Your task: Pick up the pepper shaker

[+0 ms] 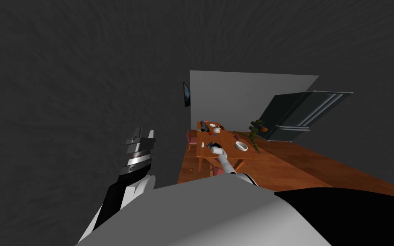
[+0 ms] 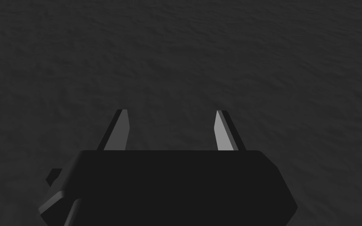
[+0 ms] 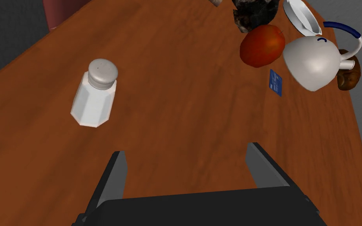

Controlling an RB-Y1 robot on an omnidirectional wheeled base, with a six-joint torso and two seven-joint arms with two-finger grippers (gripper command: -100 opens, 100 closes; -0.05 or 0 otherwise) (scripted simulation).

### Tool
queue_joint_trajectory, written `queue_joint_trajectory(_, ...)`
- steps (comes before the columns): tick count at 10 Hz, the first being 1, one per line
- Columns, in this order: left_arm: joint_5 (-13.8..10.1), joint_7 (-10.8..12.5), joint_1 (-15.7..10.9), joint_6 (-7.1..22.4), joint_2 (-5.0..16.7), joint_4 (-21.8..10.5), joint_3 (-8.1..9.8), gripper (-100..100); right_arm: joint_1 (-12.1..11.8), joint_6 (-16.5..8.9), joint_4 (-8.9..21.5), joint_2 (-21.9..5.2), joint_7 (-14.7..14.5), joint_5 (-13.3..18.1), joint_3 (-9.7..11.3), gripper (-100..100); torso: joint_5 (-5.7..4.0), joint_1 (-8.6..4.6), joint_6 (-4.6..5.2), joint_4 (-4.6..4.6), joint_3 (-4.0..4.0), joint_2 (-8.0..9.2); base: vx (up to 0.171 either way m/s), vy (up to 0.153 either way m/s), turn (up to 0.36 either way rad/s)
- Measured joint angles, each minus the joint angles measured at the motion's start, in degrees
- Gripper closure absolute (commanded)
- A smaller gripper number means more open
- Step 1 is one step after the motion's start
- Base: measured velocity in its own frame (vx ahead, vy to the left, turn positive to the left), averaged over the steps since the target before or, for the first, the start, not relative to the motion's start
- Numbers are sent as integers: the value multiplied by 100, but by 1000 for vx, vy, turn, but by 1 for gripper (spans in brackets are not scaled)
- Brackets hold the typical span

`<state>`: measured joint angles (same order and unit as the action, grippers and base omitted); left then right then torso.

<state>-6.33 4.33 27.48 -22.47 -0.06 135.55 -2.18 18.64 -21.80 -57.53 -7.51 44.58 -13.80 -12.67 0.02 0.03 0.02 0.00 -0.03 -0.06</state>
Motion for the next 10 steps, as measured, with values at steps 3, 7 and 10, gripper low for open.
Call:
queue_joint_trajectory(3, 0, 0, 0, 0, 0, 0, 0, 0, 227, -364, 331, 46, 279, -53, -3, -100, -1, -1, 2, 0, 2, 3, 9, 3, -21)
queue_joint_trajectory(7, 0, 0, 0, 0, 0, 0, 0, 0, 580, -665, 808, 51, 563, -161, 6, -100, 0, -1, 1, 0, 1, 2, 13, 1, -5)
queue_joint_trajectory(10, 0, 0, 0, 0, 0, 0, 0, 0, 886, -873, 1328, 28, 764, -275, 13, -100, -1, -2, 2, -4, -7, -11, 46, 0, 1)
